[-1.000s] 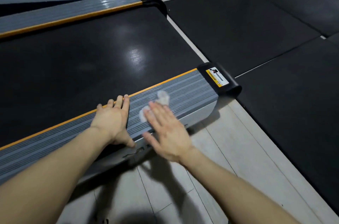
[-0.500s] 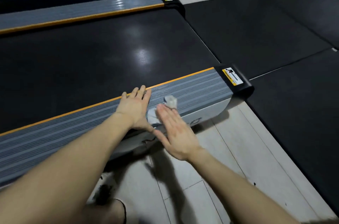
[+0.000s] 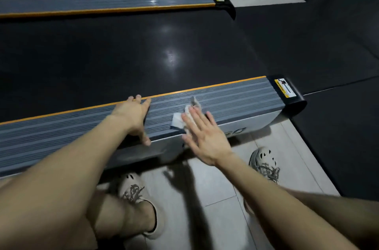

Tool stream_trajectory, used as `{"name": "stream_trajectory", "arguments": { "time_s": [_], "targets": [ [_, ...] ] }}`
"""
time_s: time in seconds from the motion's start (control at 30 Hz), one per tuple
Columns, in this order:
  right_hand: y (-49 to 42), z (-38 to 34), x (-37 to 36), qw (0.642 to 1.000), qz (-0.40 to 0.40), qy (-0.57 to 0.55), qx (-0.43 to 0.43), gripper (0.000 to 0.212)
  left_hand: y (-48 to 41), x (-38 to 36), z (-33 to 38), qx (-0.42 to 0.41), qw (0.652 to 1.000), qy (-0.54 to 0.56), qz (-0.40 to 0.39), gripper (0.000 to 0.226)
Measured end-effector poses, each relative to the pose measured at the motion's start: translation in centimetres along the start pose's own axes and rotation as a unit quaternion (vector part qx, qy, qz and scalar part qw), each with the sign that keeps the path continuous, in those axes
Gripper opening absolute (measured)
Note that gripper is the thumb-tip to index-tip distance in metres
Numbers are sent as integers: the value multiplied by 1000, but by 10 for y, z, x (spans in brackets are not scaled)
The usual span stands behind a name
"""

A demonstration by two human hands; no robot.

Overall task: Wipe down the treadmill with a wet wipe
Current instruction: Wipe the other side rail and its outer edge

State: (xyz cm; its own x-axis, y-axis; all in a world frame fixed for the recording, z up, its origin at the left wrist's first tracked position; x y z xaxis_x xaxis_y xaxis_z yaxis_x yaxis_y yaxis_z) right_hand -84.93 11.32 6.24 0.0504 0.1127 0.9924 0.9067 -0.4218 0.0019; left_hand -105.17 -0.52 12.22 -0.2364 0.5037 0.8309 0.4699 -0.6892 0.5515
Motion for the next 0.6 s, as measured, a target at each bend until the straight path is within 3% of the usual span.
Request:
{"name": "stream_trajectory", "arguments": {
  "time_s": [0.13, 0.2, 0.27, 0.37, 0.43, 0.5, 0.6],
  "targets": [
    [-5, 143, 21, 967, -5, -10, -253, 85, 4, 2, -1, 2, 1000, 6, 19, 171],
    [-16, 149, 26, 943, 0, -40, -330, 87, 1, 2, -2, -11, 1000, 13, 26, 172],
    [-36, 84, 15, 962, 21, -47, -269, 80, 3, 3, -2, -3, 1000, 7, 25, 175],
    [-60, -49, -5, 996, 6, -64, -57, 68, 6, 5, 0, -2, 1000, -1, 27, 172],
    [-66, -77, -7, 998, -16, -63, 6, 62, 7, 5, 0, 4, 1000, 4, 27, 171],
    [-73, -36, -5, 1000, -4, -29, 12, 62, 6, 7, -1, 2, 1000, 8, 20, 172],
    [-72, 101, 7, 989, 14, 35, -146, 70, 7, 7, -1, 0, 1000, 13, 16, 174]
  ]
}}
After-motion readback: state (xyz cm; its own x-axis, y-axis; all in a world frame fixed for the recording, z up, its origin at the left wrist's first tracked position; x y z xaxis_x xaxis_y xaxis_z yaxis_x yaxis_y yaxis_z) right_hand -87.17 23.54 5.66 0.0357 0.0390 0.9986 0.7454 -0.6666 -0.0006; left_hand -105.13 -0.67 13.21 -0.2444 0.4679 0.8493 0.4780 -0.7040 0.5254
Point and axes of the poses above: each hand's wrist, its own y-axis away from the middle knuckle, its own x-axis out of the back of the hand, z = x × y, the point moved 5 cm from there along -y, towards the middle knuckle, and after that the axes turned 4 degrees about -x, right-handed, at the moved point
